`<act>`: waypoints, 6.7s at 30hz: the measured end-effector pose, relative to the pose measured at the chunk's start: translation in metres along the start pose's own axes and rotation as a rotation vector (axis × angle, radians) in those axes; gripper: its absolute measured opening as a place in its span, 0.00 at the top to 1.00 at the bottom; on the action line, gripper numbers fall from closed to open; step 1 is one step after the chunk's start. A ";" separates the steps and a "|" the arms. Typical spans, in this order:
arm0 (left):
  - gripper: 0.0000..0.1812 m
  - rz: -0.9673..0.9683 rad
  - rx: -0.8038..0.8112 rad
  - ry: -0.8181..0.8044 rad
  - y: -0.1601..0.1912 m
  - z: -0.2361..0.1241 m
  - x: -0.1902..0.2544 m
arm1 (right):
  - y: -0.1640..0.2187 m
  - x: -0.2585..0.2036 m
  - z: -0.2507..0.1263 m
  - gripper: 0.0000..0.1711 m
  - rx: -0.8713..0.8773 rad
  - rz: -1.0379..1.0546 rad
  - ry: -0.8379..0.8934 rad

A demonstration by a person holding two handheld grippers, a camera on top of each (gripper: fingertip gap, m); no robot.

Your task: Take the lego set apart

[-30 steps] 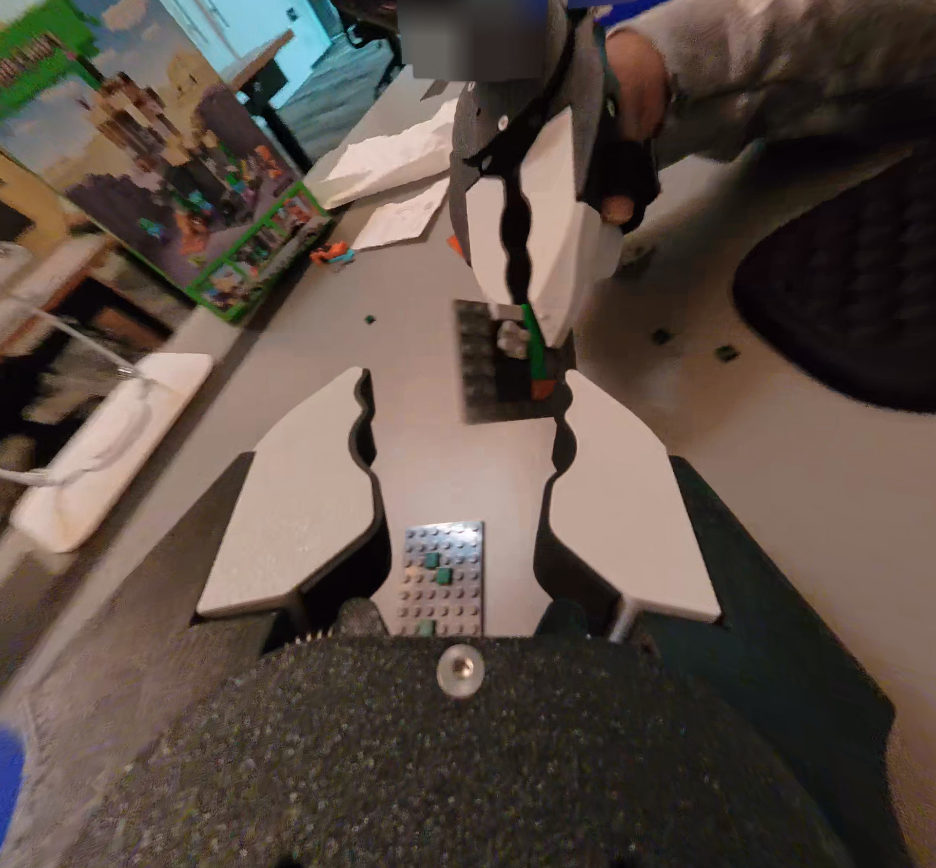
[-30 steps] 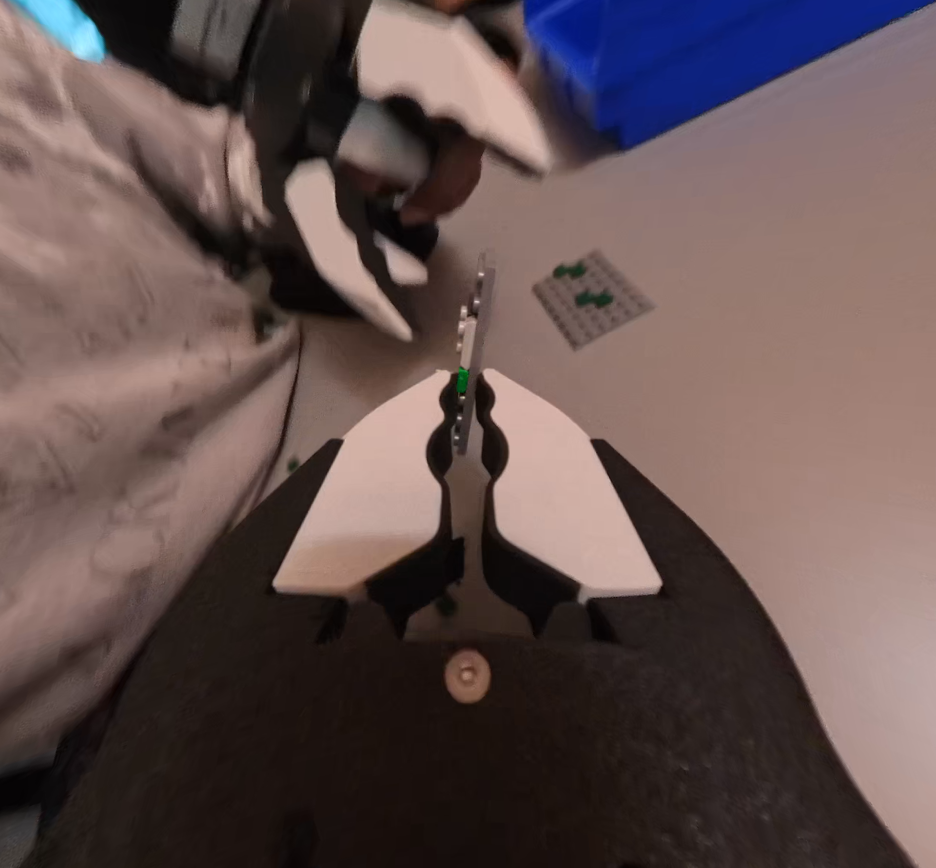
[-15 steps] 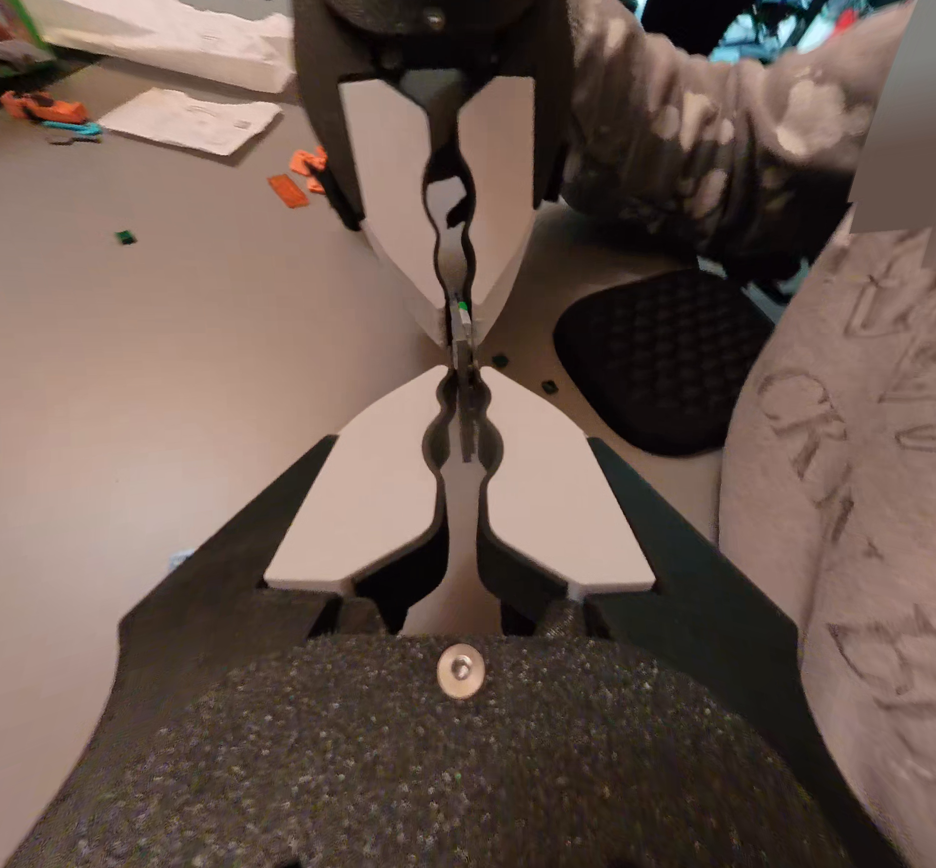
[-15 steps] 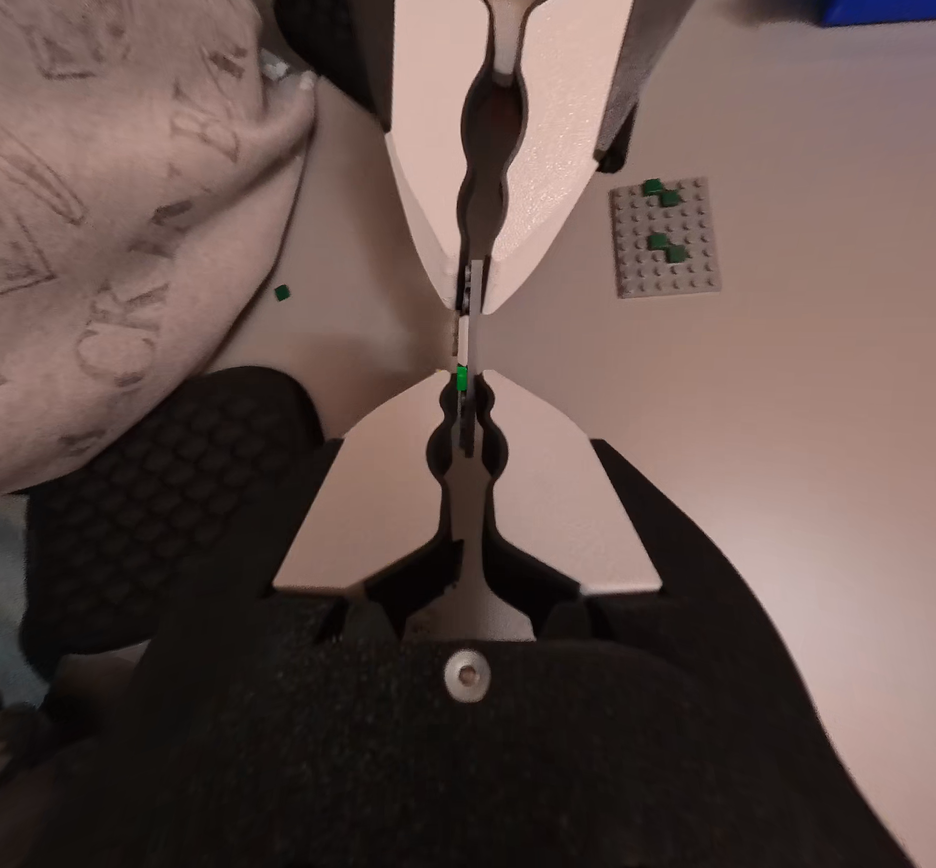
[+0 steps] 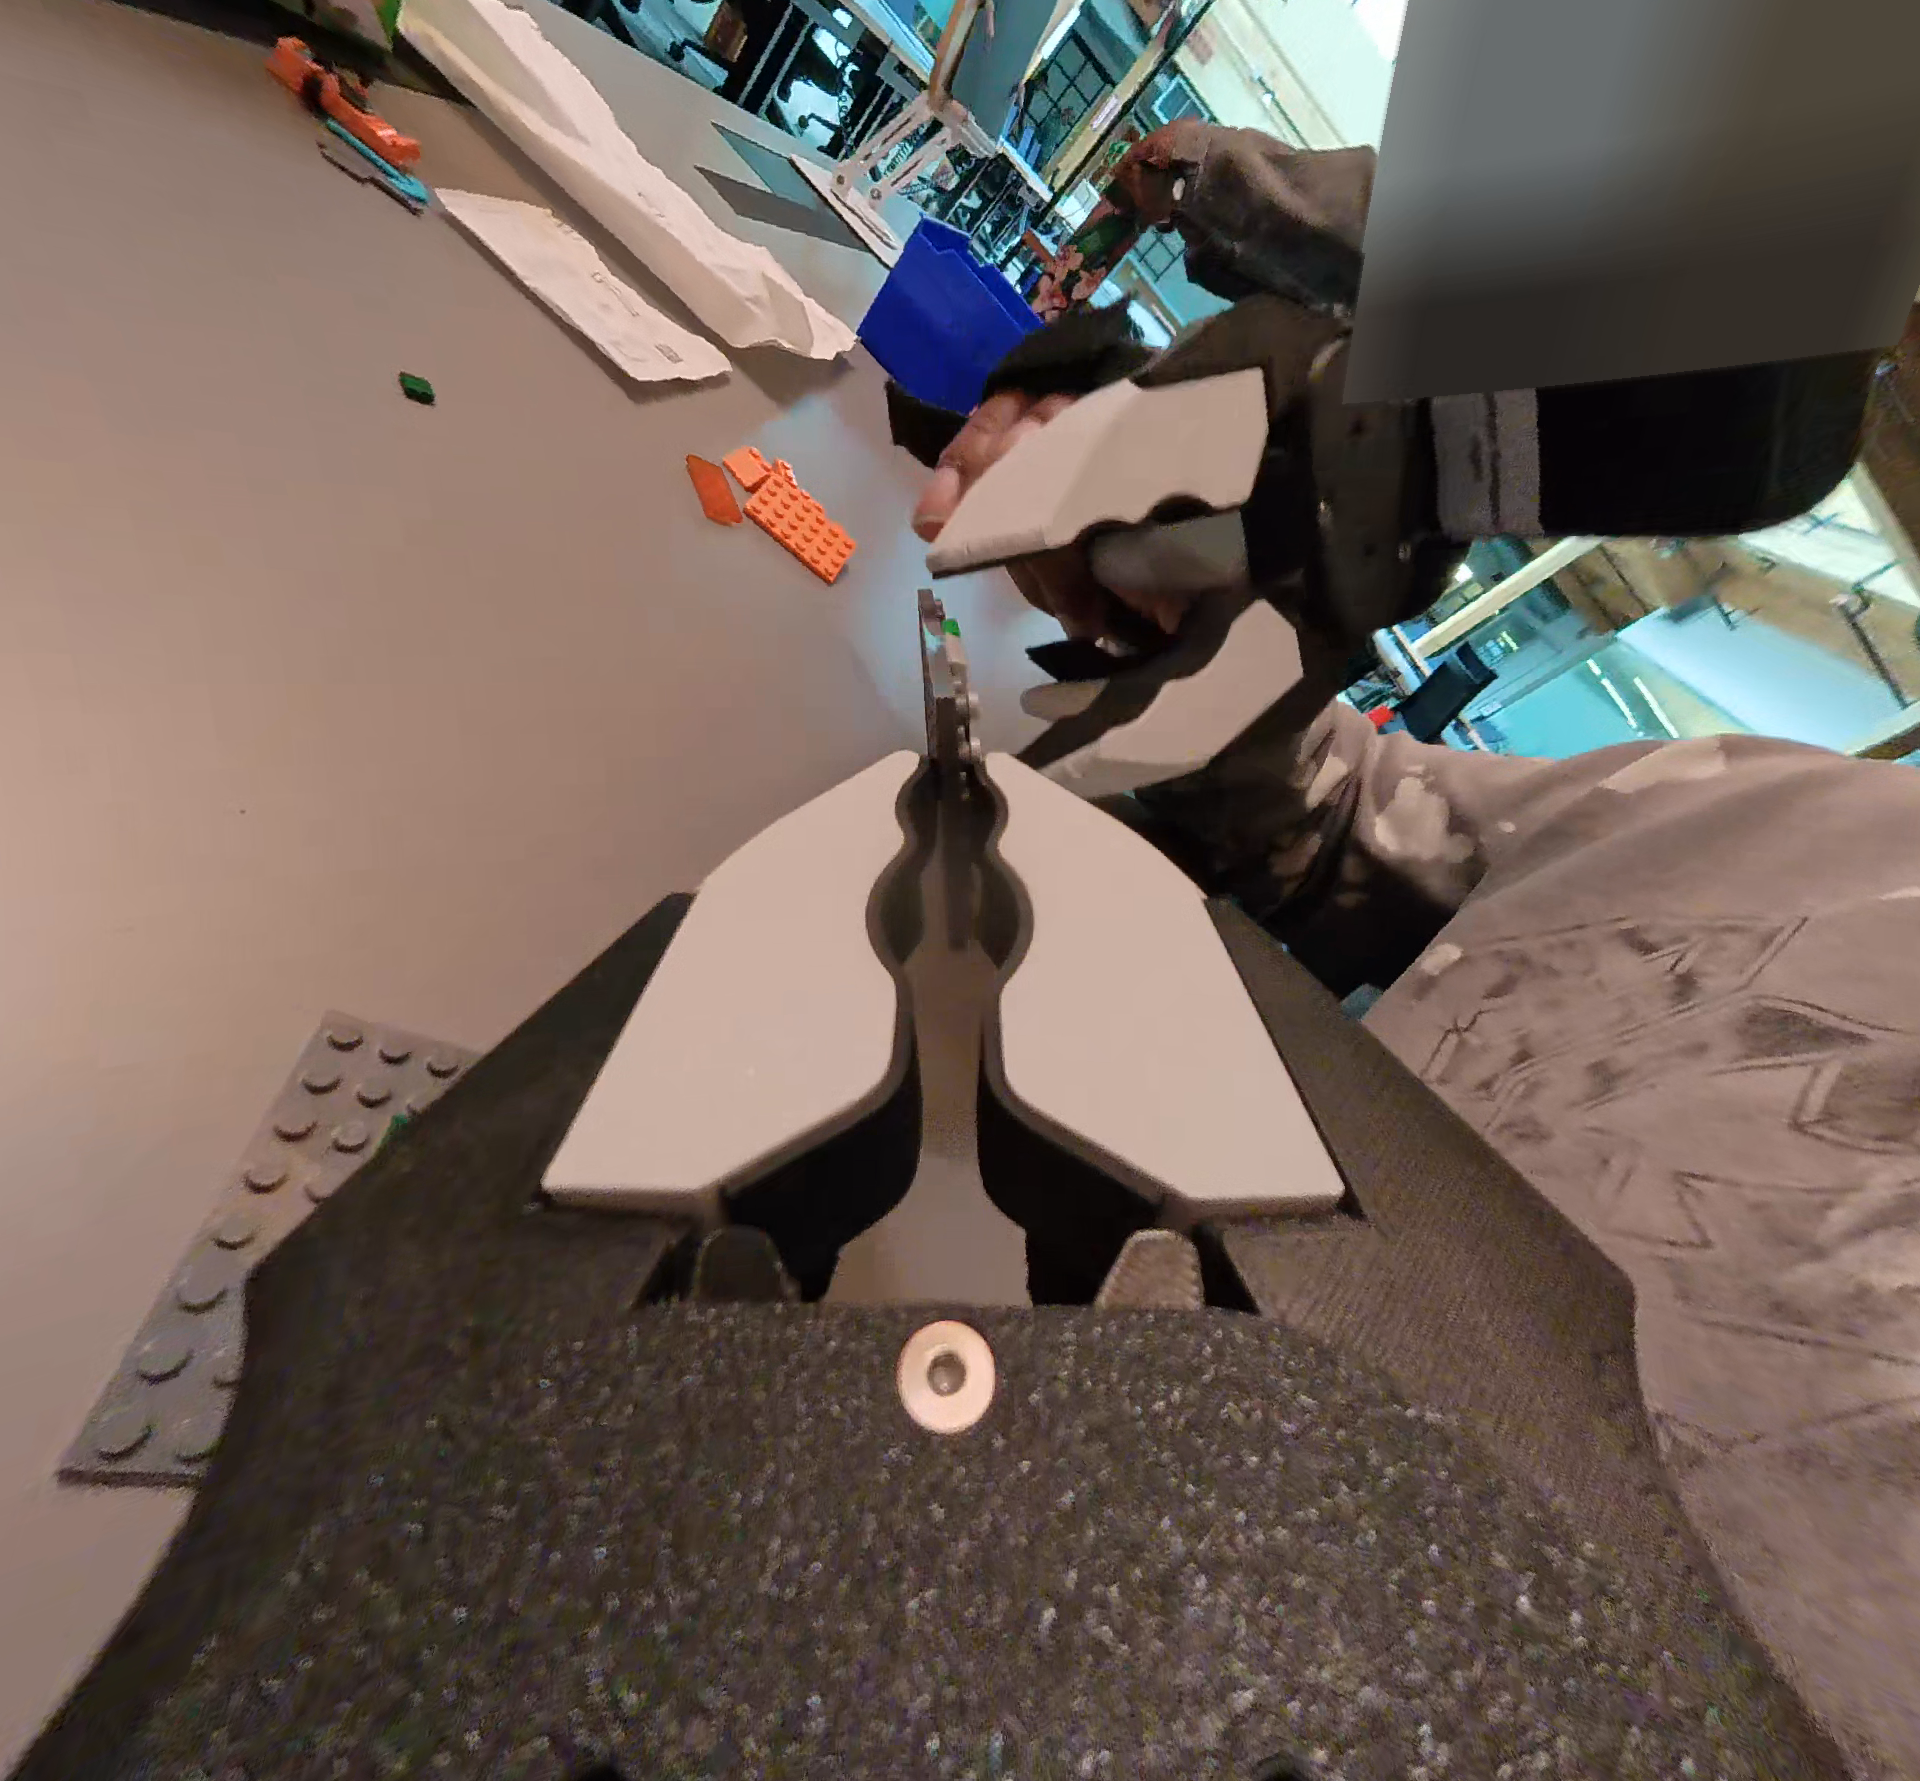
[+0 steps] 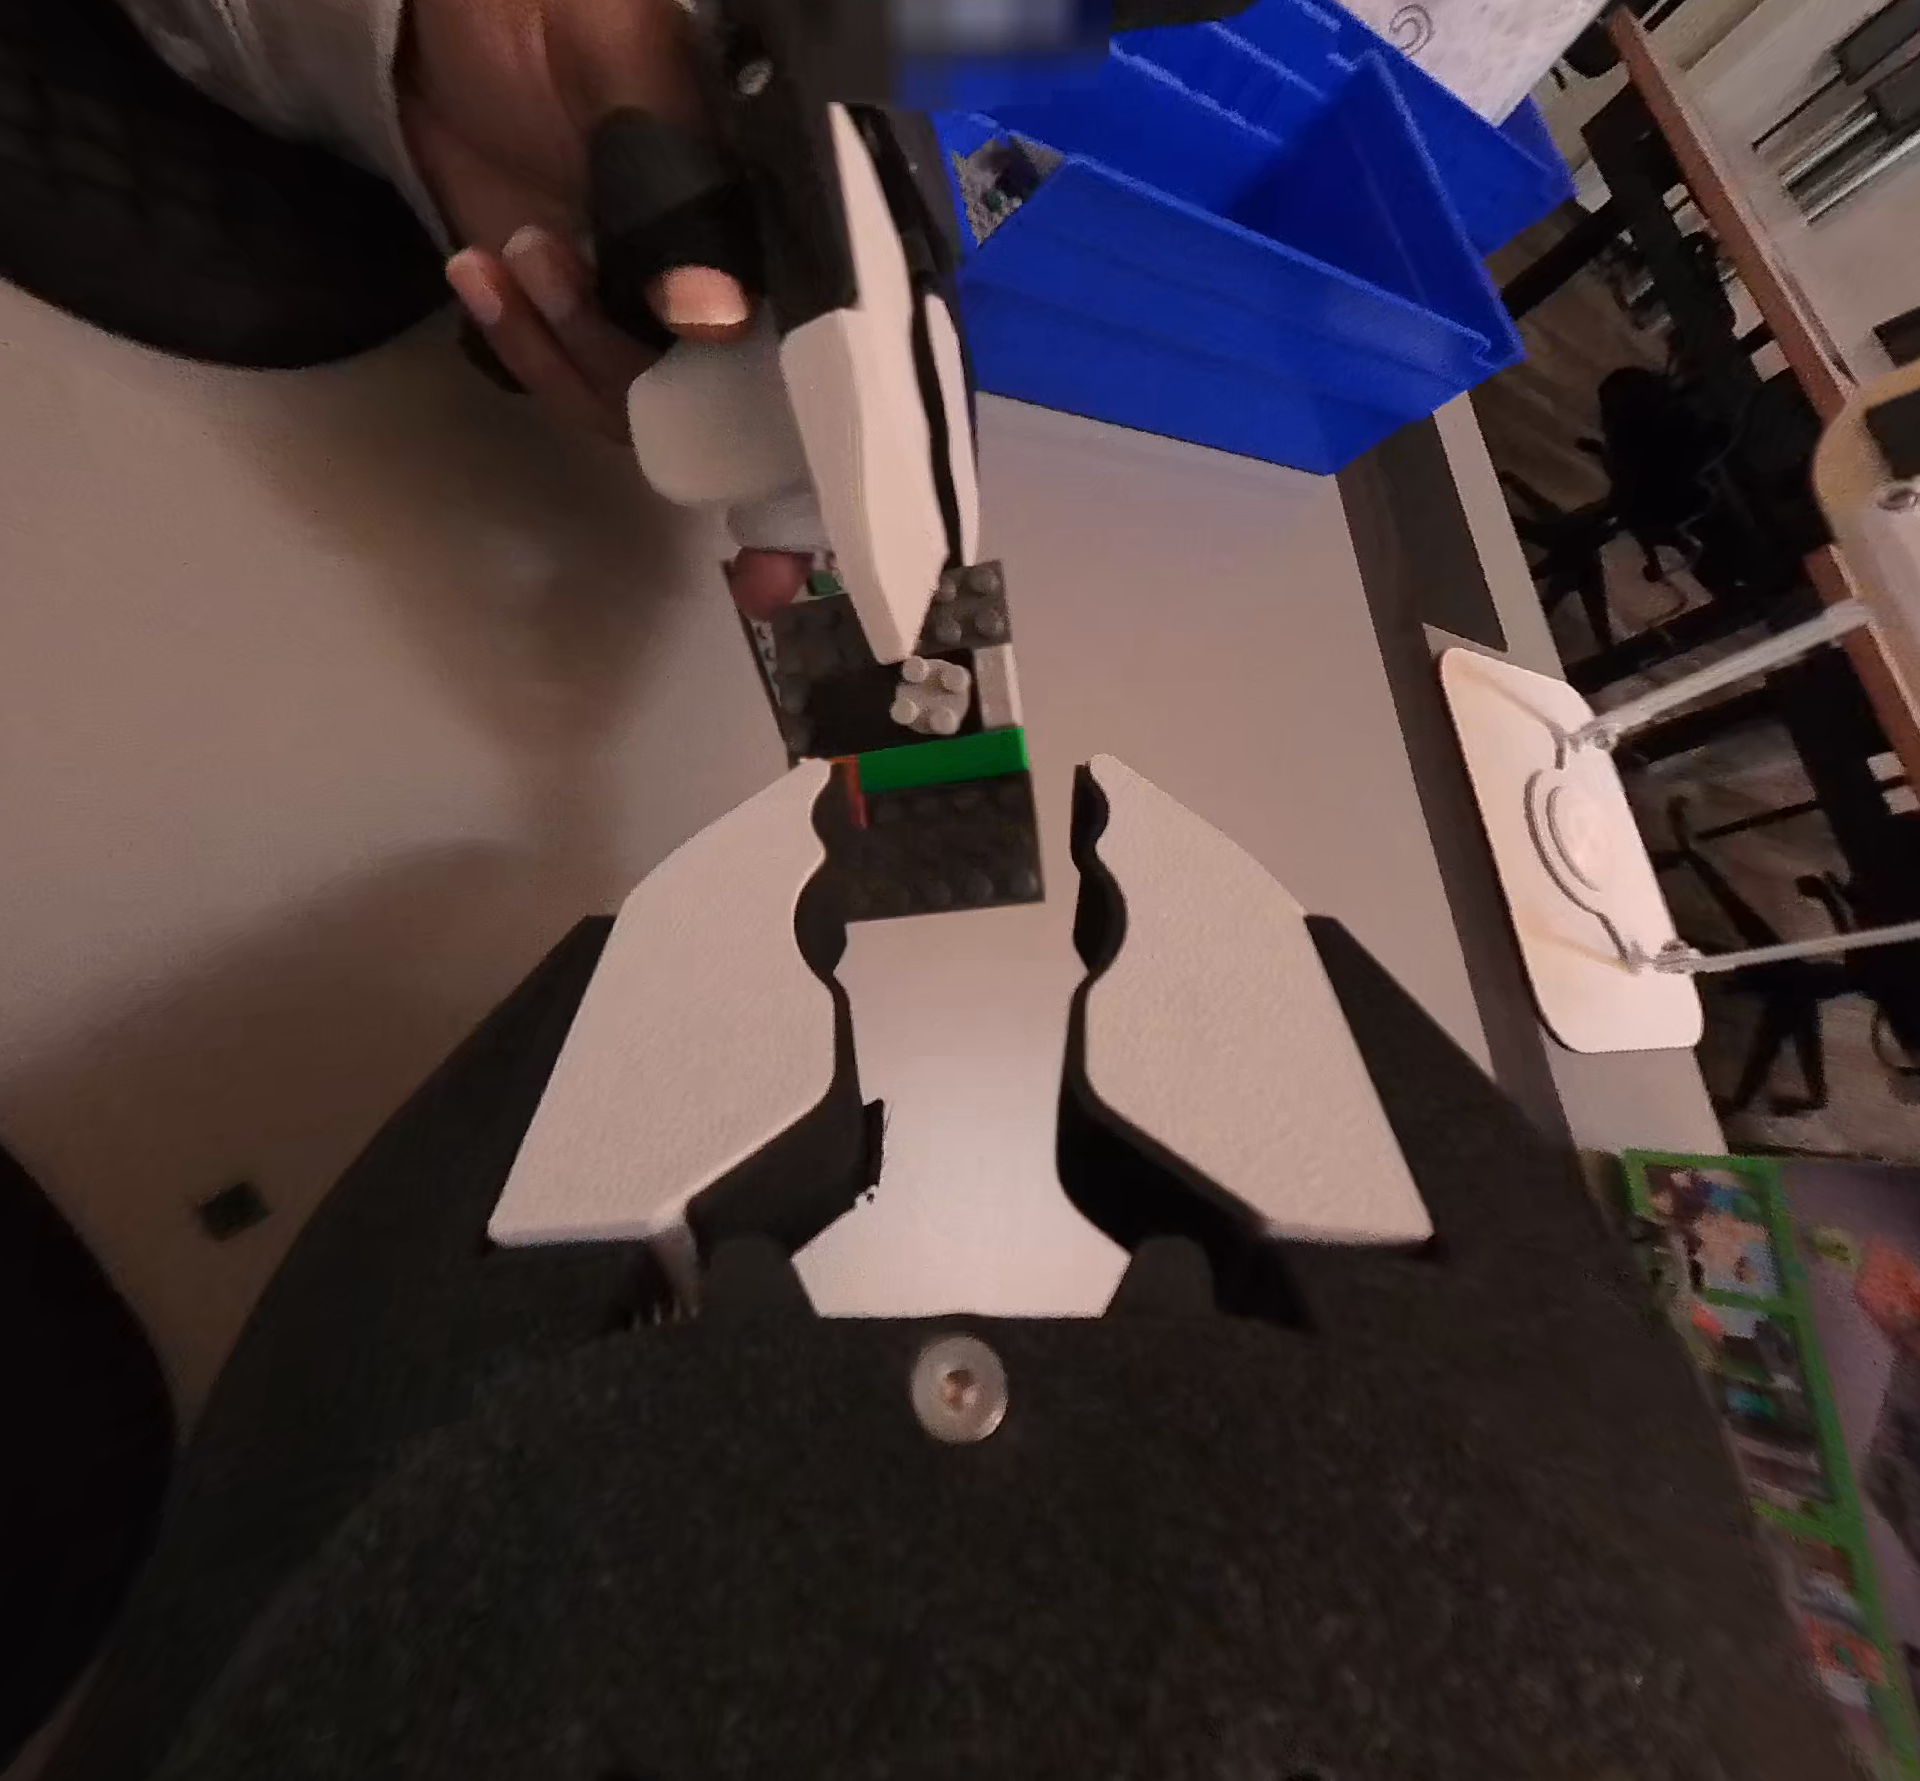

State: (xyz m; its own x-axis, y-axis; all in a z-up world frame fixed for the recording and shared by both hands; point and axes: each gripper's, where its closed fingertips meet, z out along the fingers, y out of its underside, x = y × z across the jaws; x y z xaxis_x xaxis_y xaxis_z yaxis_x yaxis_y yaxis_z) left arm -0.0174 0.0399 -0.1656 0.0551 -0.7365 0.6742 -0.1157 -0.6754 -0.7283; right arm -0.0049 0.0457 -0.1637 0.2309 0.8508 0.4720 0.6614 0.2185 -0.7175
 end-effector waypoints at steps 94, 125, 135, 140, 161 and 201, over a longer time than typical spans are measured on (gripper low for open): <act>0.96 0.481 -0.165 -0.491 0.017 -0.002 -0.031 | -0.009 0.007 0.020 1.00 0.079 -0.013 0.133; 0.96 -0.136 -0.124 -0.112 0.028 -0.003 -0.021 | 0.010 -0.017 0.033 0.76 -0.063 -0.075 0.009; 0.96 -0.125 -0.164 -0.101 0.036 -0.002 -0.019 | 0.011 -0.023 0.032 0.77 -0.063 -0.119 -0.004; 0.96 -0.151 -0.166 -0.094 0.035 -0.003 -0.021 | 0.010 -0.021 0.034 0.77 -0.040 -0.165 0.034; 0.96 -0.165 -0.075 -0.055 0.010 -0.007 -0.018 | -0.014 0.007 0.003 0.95 0.093 -0.128 0.115; 0.96 -0.009 0.375 -0.247 -0.049 -0.018 -0.018 | -0.034 0.006 0.043 1.00 0.238 0.366 0.149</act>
State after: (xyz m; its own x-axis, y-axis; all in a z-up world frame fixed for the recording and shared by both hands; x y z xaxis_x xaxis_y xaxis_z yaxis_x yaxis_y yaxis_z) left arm -0.0306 0.0870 -0.1396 0.2946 -0.6870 0.6643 0.2505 -0.6153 -0.7474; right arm -0.0568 0.0641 -0.1580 0.5305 0.8182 0.2217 0.3391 0.0349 -0.9401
